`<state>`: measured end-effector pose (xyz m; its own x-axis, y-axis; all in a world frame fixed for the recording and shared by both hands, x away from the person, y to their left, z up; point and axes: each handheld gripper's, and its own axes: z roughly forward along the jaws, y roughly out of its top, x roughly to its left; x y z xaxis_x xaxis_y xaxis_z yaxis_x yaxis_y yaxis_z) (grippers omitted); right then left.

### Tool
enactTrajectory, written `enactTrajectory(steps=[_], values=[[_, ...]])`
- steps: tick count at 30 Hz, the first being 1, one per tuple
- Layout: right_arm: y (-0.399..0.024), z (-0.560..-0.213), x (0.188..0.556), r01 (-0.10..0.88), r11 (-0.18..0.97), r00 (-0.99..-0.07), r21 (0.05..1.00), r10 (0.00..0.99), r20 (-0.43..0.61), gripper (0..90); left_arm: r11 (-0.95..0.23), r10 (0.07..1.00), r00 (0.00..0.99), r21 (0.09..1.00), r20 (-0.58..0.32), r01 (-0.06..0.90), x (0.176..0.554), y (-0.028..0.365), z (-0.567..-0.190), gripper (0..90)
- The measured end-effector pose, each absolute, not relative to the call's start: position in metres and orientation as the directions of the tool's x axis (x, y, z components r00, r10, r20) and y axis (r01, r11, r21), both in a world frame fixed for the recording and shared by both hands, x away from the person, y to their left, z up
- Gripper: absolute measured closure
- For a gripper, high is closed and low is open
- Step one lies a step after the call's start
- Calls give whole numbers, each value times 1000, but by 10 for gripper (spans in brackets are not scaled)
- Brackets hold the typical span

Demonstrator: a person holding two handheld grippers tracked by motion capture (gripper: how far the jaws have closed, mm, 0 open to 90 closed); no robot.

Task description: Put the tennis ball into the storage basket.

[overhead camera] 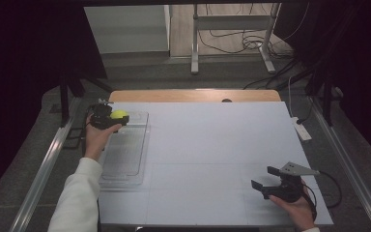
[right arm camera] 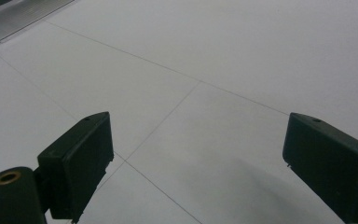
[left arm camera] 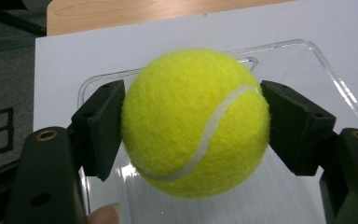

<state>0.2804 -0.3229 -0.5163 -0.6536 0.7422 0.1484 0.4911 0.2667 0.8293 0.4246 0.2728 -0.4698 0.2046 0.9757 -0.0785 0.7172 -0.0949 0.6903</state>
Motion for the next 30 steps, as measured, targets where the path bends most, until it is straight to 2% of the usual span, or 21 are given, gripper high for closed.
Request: enactTrajectory(steps=[30], values=[[-323,-517,281,491,271,-654,828,743,145,86,-129,980,196,617,-42,776,431,273,-484,265]])
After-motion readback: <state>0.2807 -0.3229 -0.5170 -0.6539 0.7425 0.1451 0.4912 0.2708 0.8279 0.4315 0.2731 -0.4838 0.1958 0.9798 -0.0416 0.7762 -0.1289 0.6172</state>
